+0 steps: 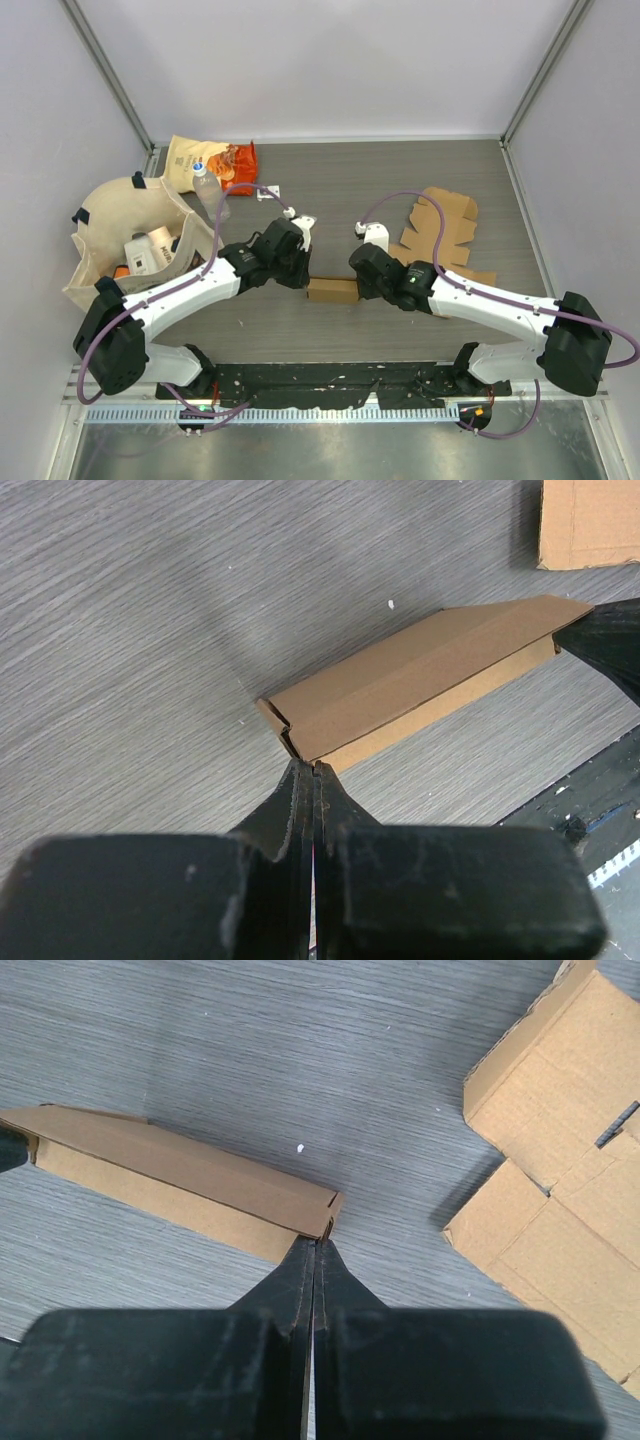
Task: Fold the paper box
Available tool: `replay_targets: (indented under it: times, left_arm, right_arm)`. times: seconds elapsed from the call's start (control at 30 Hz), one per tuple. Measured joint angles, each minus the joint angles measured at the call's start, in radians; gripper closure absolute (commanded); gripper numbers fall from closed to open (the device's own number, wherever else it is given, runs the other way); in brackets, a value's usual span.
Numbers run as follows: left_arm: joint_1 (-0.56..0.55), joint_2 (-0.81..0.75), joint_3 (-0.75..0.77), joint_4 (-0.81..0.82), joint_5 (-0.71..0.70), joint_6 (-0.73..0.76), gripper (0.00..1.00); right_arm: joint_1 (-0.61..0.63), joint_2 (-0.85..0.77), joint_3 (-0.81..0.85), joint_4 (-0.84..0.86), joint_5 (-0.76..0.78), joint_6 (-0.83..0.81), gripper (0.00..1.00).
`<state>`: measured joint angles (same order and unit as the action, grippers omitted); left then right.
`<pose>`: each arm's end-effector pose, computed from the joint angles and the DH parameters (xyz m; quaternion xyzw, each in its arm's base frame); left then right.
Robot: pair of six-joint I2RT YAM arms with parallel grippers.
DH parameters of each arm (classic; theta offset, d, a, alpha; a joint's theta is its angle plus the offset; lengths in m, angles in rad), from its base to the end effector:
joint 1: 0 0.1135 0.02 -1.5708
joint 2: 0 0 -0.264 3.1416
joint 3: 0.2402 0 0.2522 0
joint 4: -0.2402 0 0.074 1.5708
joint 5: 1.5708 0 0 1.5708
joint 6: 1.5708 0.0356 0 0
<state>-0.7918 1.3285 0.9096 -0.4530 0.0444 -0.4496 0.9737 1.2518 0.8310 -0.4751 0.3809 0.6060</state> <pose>0.1923 -0.1970 0.2411 0.1674 0.9243 -0.2160 0.2663 0.1527 0.2011 0.2353 -0.1078 0.9224 0.1052 0.3557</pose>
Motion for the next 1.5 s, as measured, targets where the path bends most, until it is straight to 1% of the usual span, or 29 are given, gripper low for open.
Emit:
replay_targets:
  times: [0.23, 0.37, 0.47, 0.77, 1.0, 1.13, 1.17, 1.23, 1.27, 1.33, 1.37, 1.47, 1.5]
  left_arm:
    - [0.000, 0.000, 0.000, -0.002, 0.000, -0.010, 1.00]
    - [0.000, 0.000, 0.000, -0.009, 0.002, -0.021, 1.00]
    - [0.000, 0.000, 0.000, -0.012, 0.002, -0.043, 1.00]
    - [0.000, 0.000, 0.000, -0.024, -0.010, -0.124, 1.00]
    - [-0.043, -0.008, -0.019, -0.019, -0.086, -0.136, 1.00]
    - [-0.080, -0.031, -0.045, -0.007, -0.140, -0.117, 1.00]
    - [-0.087, -0.037, -0.051, -0.005, -0.150, -0.117, 1.00]
    - [-0.103, -0.048, -0.067, 0.006, -0.176, -0.116, 1.00]
    - [-0.108, -0.049, -0.069, 0.009, -0.184, -0.115, 1.00]
    - [-0.118, -0.050, -0.071, 0.011, -0.203, -0.116, 1.00]
    - [-0.123, -0.050, -0.071, 0.011, -0.210, -0.116, 1.00]
    - [-0.136, -0.049, -0.071, 0.014, -0.228, -0.116, 1.00]
    - [-0.140, -0.049, -0.071, 0.015, -0.231, -0.116, 1.00]
  right_arm:
    - [0.001, 0.000, -0.023, 0.036, -0.004, -0.042, 0.99]
    - [0.018, 0.000, -0.035, 0.056, 0.024, -0.061, 0.99]
    - [0.036, -0.001, -0.041, 0.063, 0.052, -0.074, 0.99]
    - [0.042, -0.011, -0.062, 0.096, 0.066, -0.075, 0.99]
    - [0.045, -0.011, -0.063, 0.100, 0.068, -0.071, 0.99]
    - [0.046, -0.012, -0.067, 0.108, 0.061, -0.063, 0.96]
    - [0.046, -0.014, -0.071, 0.113, 0.059, -0.061, 0.94]
    - [0.046, -0.020, -0.078, 0.123, 0.053, -0.057, 0.85]
    - [0.046, -0.024, -0.081, 0.126, 0.048, -0.054, 0.73]
    - [0.046, -0.029, -0.085, 0.130, 0.032, -0.046, 0.57]
    - [0.047, -0.030, -0.085, 0.132, 0.020, -0.039, 0.48]
    - [0.053, -0.045, -0.089, 0.129, -0.030, -0.019, 0.33]
    - [0.054, -0.058, -0.090, 0.117, -0.046, -0.011, 0.30]
